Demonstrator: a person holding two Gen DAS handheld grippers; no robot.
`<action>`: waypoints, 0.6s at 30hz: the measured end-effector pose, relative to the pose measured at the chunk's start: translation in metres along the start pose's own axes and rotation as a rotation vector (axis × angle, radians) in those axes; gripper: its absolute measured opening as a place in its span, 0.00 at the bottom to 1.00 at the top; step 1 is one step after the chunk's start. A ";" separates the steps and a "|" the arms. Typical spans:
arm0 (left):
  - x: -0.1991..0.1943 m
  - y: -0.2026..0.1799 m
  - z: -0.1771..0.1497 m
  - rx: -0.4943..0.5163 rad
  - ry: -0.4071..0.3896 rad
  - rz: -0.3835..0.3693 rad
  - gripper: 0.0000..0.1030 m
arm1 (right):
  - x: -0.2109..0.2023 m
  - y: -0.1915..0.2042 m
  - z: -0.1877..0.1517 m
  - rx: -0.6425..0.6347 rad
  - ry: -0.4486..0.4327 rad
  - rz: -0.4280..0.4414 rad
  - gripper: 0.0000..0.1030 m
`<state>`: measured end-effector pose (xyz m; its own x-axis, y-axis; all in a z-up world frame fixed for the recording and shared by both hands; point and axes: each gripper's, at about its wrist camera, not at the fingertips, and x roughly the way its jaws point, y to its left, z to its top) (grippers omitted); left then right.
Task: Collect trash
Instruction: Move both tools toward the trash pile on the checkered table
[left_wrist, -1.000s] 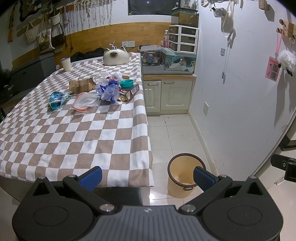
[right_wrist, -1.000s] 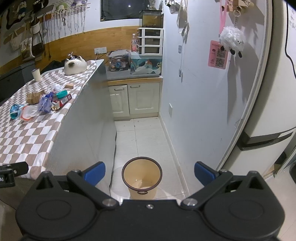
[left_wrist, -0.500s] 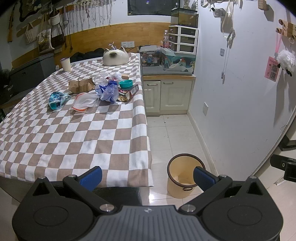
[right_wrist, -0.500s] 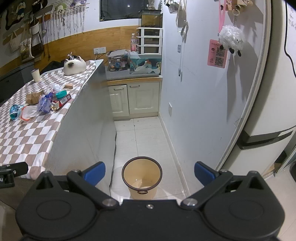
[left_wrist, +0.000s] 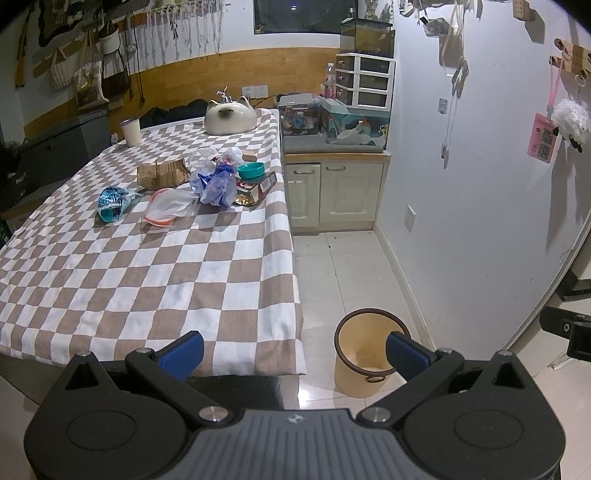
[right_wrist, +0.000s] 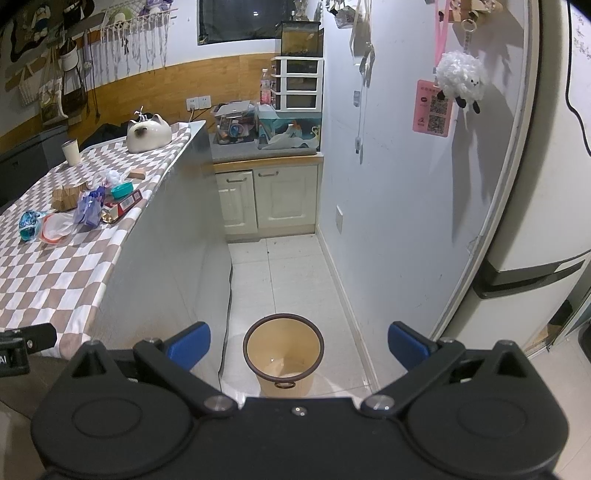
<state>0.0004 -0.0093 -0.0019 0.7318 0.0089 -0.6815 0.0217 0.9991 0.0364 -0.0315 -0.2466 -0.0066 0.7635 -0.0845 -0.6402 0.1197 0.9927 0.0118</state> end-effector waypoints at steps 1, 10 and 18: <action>0.002 0.000 0.001 0.002 -0.003 0.002 1.00 | 0.000 0.000 0.000 0.001 -0.003 0.000 1.00; 0.003 0.011 0.008 -0.003 -0.037 0.026 1.00 | 0.010 0.000 0.006 0.030 -0.030 0.011 1.00; 0.026 0.042 0.017 -0.052 -0.033 0.066 1.00 | 0.038 0.013 0.016 0.073 -0.031 0.058 1.00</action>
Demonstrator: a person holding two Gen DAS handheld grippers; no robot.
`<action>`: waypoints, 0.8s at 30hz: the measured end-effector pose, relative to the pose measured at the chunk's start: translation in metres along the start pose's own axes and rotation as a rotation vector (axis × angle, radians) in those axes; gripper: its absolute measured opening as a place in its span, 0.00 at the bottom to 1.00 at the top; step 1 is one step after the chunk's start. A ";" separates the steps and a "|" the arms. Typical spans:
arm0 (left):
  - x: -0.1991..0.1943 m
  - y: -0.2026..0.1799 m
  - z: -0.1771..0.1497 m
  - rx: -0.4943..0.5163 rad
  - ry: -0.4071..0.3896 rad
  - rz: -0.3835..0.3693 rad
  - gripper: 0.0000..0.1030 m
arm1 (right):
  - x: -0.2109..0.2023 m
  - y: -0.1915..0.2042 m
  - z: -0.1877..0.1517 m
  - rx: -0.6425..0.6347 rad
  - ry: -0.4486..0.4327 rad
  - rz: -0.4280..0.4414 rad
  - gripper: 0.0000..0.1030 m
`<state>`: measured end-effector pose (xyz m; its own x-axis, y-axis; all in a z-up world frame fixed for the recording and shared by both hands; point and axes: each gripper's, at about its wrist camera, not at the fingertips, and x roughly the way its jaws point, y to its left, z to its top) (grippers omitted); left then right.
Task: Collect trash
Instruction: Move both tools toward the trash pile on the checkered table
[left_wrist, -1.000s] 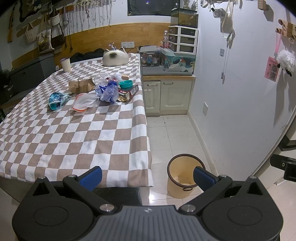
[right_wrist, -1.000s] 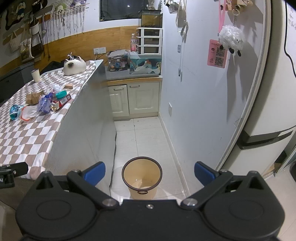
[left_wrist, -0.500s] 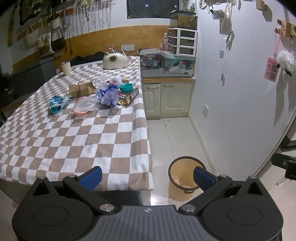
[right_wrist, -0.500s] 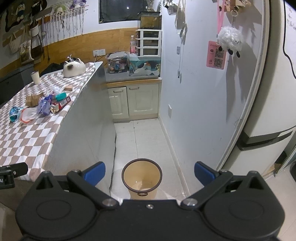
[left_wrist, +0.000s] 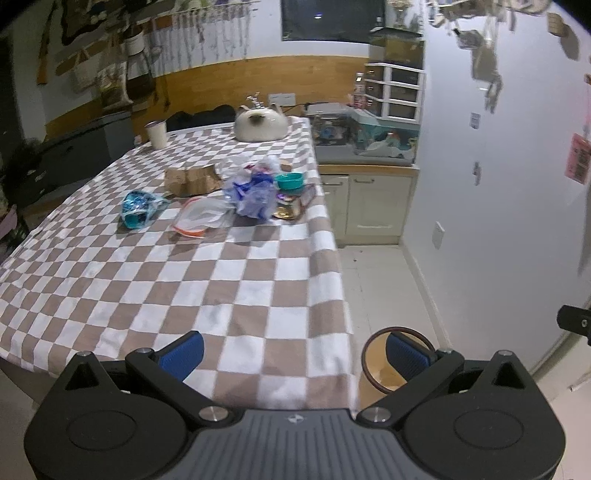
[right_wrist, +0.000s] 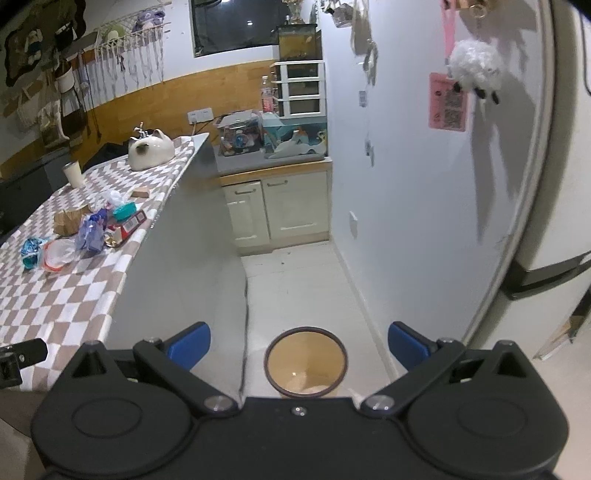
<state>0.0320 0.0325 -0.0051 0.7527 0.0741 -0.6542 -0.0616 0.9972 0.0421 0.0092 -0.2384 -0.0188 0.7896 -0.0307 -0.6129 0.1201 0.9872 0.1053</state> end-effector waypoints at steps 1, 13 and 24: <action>0.004 0.004 0.001 -0.006 0.001 0.006 1.00 | 0.004 0.003 0.001 0.001 -0.003 0.008 1.00; 0.059 0.046 0.032 -0.048 0.011 0.055 1.00 | 0.057 0.054 0.027 -0.023 -0.042 0.095 1.00; 0.108 0.052 0.075 -0.005 0.013 0.030 1.00 | 0.112 0.098 0.062 -0.061 -0.113 0.206 1.00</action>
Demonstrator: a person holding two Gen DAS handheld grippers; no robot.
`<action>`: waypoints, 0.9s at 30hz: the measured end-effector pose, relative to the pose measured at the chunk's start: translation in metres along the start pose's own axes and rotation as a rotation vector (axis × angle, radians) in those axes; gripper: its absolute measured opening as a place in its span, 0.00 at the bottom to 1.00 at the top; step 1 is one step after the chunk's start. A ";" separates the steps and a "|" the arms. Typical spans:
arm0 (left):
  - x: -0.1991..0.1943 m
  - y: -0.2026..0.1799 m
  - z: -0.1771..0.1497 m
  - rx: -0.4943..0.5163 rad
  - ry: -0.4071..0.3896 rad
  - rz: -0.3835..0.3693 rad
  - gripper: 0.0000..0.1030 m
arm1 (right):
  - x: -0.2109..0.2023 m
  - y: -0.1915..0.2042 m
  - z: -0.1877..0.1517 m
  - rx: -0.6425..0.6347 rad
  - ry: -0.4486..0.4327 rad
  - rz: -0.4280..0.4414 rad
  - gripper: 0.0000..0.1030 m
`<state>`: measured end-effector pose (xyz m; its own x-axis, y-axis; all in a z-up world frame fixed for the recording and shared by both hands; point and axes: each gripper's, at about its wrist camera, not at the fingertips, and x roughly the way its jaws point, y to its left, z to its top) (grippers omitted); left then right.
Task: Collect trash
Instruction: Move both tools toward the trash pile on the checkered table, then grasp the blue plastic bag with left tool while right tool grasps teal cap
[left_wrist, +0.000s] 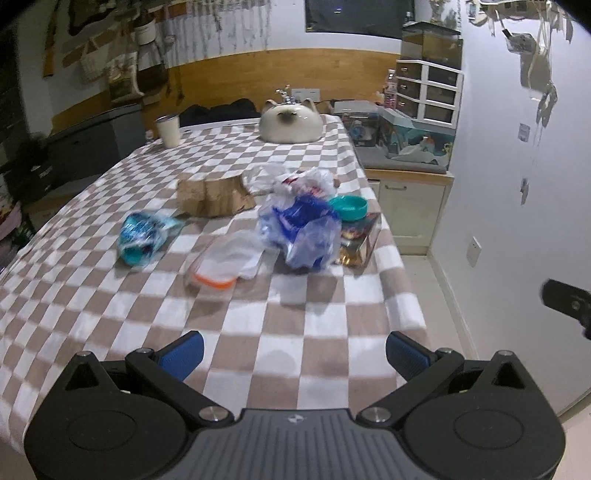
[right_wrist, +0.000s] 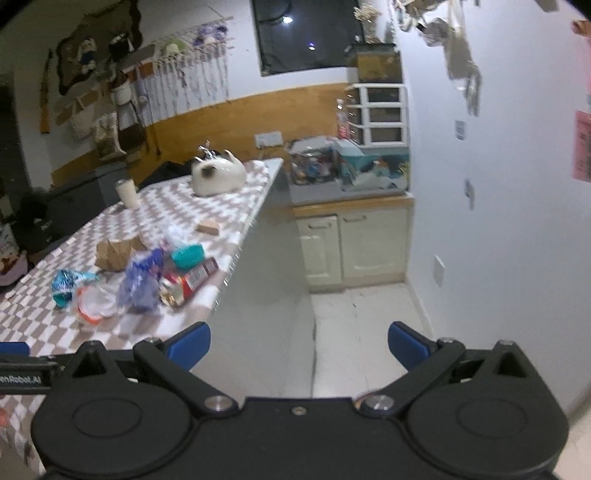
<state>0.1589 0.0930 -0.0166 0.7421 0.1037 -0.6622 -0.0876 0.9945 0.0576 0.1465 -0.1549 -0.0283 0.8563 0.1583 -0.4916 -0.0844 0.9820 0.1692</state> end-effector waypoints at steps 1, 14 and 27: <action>0.004 -0.001 0.004 0.006 -0.001 -0.007 1.00 | 0.006 0.002 0.003 -0.001 -0.009 0.010 1.00; 0.068 -0.016 0.054 0.052 0.020 -0.035 1.00 | 0.096 0.014 0.051 0.037 -0.019 0.125 1.00; 0.107 -0.009 0.054 -0.004 -0.054 -0.144 0.99 | 0.166 0.039 0.072 -0.031 0.028 0.219 1.00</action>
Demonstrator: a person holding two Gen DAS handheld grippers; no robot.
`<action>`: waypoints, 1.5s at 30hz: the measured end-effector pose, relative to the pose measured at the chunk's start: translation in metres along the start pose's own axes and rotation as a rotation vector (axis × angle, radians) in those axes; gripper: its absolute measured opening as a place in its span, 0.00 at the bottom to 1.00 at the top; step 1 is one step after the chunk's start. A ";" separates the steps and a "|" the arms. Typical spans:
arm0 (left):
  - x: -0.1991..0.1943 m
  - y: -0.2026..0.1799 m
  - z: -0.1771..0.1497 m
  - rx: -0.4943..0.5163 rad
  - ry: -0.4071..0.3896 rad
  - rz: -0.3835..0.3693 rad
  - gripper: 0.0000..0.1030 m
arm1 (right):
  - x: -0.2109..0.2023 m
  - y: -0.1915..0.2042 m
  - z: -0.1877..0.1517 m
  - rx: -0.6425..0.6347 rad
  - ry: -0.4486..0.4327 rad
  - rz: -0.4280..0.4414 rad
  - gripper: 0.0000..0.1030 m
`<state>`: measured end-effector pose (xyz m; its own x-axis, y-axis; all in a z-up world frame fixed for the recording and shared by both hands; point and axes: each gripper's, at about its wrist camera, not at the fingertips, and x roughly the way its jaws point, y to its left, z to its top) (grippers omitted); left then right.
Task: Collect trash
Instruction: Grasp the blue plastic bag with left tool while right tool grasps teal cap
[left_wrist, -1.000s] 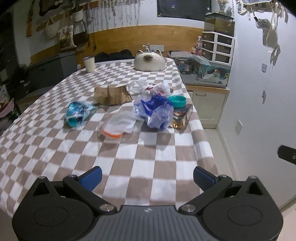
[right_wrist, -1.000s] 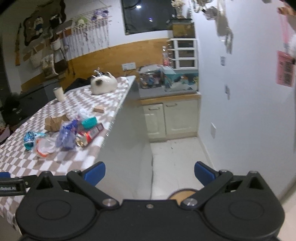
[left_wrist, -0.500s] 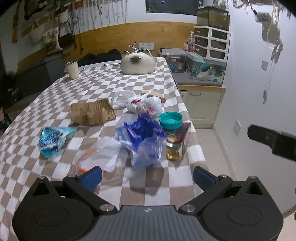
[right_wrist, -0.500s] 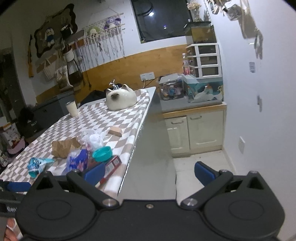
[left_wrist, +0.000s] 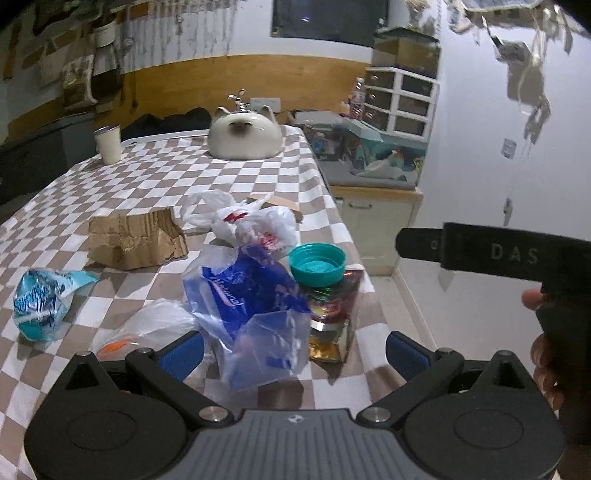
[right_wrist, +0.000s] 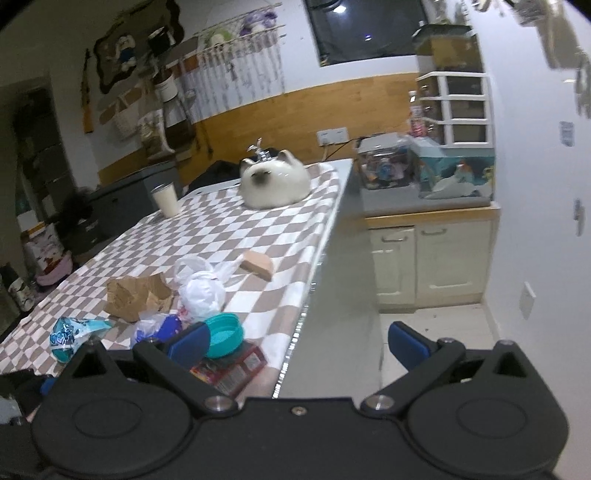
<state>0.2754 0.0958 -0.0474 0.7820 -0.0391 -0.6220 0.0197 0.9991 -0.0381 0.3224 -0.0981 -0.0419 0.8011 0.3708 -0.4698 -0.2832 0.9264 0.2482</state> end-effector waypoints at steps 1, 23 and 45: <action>0.001 0.002 -0.002 -0.012 -0.018 0.002 0.98 | 0.005 0.003 0.000 -0.005 0.001 0.008 1.00; -0.002 0.028 -0.024 -0.074 -0.094 0.010 0.28 | 0.071 0.069 0.002 -0.274 0.147 0.077 0.49; -0.096 0.023 -0.040 -0.112 -0.186 0.044 0.24 | -0.060 0.072 -0.023 -0.228 0.046 0.145 0.48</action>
<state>0.1753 0.1221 -0.0198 0.8822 0.0192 -0.4705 -0.0786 0.9911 -0.1070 0.2415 -0.0518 -0.0152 0.7199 0.4986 -0.4828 -0.5092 0.8521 0.1207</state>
